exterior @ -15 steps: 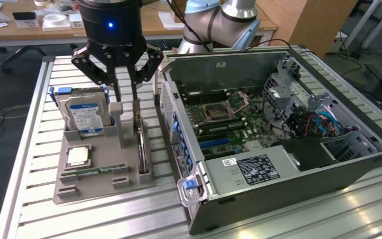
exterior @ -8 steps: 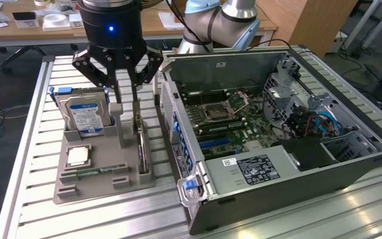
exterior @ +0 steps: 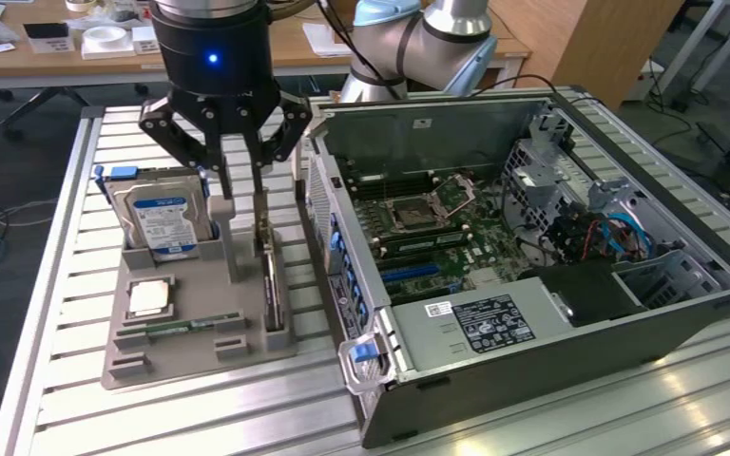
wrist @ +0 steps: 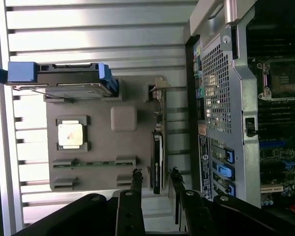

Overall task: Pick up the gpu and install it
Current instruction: 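Pick up the gpu and move the gpu toward the slot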

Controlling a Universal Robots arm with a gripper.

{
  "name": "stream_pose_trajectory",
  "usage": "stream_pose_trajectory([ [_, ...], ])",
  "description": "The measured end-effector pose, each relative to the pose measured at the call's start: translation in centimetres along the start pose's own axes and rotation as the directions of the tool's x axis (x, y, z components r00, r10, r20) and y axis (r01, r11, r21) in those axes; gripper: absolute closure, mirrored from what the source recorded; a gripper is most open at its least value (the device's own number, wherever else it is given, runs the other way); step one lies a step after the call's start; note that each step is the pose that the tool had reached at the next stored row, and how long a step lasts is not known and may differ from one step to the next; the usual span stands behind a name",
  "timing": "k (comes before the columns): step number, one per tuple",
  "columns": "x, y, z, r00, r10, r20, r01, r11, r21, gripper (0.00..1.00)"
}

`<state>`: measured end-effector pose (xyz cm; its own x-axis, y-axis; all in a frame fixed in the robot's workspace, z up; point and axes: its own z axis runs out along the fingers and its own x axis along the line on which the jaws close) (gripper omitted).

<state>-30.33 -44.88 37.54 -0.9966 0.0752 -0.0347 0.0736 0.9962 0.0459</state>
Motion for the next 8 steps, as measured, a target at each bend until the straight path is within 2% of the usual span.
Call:
stream_pose_trajectory([
  [8,0.02,-0.02,0.43,1.0000,0.000,0.0000,0.000,1.0000,0.0000,0.64],
])
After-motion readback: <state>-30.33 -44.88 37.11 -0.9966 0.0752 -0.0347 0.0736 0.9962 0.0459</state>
